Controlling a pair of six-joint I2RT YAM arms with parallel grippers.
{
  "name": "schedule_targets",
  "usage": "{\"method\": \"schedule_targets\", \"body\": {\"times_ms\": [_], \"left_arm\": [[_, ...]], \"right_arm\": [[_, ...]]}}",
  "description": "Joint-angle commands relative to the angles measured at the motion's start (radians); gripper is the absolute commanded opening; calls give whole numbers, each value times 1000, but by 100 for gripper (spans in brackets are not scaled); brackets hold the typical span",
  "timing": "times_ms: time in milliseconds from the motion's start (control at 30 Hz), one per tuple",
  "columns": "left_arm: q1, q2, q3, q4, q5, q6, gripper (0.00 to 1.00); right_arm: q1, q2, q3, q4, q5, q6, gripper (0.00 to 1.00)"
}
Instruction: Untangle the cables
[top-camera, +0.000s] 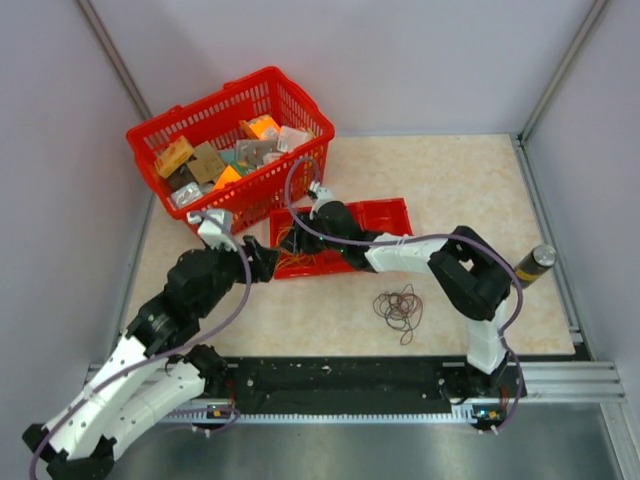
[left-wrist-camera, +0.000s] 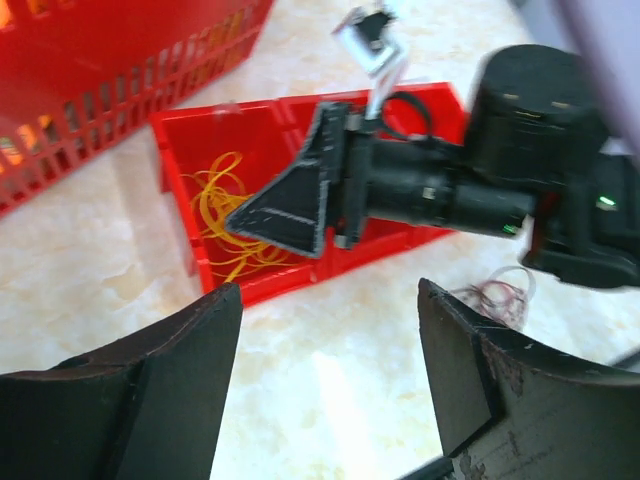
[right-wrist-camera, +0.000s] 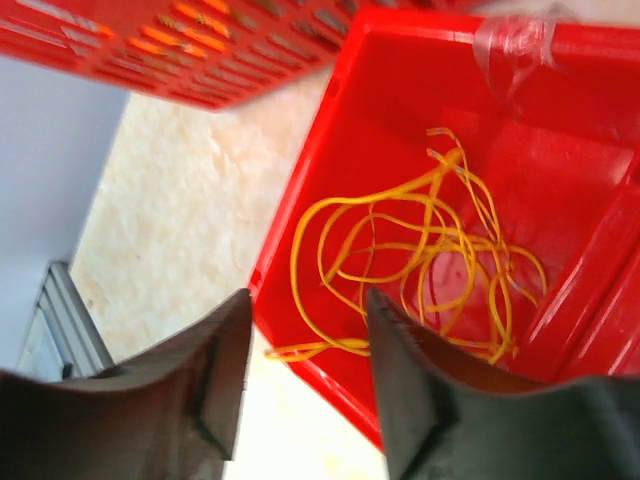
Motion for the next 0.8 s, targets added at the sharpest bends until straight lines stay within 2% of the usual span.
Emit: {"method": "schedule_targets", "body": {"times_ms": [0,33,133,233,367,533,667,767], "left_arm": [[3,-133,-65,-1,169,-28,77],[3,-160,-82,5,182,-37,79],[2,-190,-116,30,229,-65,80],[3,-174,-164,100,356,-82,79],[3,-112,-220,227,501,-140,76],[-7,16,-291,402,611,-220,70],[-78,153,-294,502,589,-234,70],[-180,269,-241,493,513,-217,71]], "right_arm": [[18,-91,12,-142,34,-18,56],[19,-126,-2,-173,31,-25,61],[19,-255,-74,-274,49,-48,69],[19,-449,-230,-316,98,-55,77],[13,-700,-445,-472,196,-28,77],[-48,-994,-669,-743,330,167,72],[-63,-1240,-775,-866,390,277,69],[-83,-1298,-820,-893,436,304,70]]}}
